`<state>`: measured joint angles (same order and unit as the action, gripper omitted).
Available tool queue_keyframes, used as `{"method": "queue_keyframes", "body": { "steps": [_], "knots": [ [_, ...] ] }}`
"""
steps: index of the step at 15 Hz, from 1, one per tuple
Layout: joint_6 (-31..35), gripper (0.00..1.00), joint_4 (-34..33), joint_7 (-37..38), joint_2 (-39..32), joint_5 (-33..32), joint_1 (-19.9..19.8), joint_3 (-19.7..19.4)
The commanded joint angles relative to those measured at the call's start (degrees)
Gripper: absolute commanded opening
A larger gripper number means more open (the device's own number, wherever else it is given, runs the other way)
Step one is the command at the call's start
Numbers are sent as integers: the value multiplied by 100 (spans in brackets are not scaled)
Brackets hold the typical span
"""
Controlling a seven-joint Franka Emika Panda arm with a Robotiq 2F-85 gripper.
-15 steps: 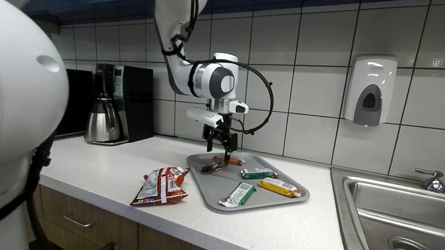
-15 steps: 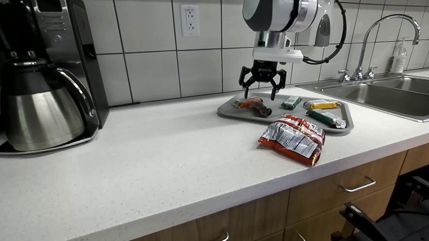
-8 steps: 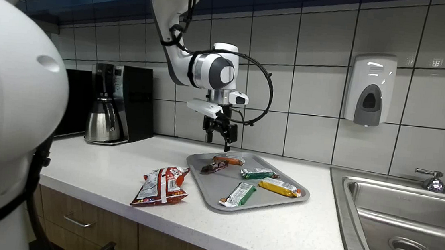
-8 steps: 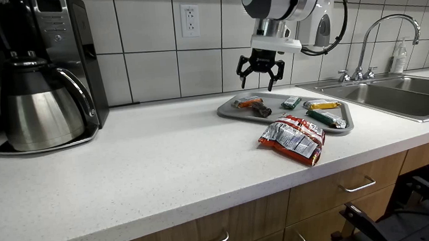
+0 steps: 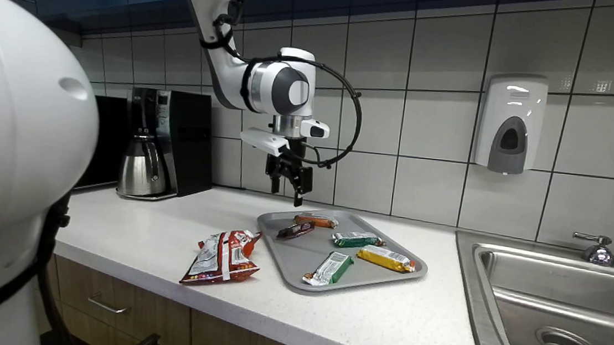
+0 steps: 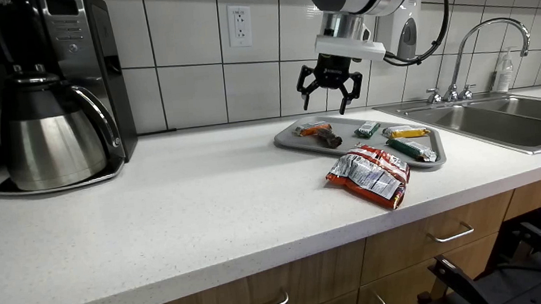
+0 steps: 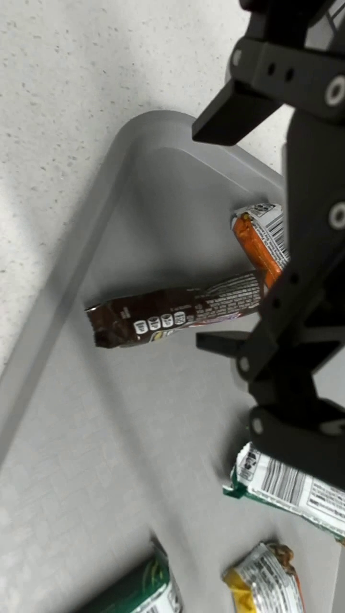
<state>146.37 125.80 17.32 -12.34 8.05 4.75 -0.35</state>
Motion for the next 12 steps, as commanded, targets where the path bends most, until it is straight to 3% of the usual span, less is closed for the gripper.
{"method": "queue_keyframes", "body": {
  "steps": [1, 12],
  "knots": [
    [12, 100, 615, 287, 603, 32, 37, 74],
    [23, 100, 1628, 235, 1523, 24, -24, 208]
  ]
}}
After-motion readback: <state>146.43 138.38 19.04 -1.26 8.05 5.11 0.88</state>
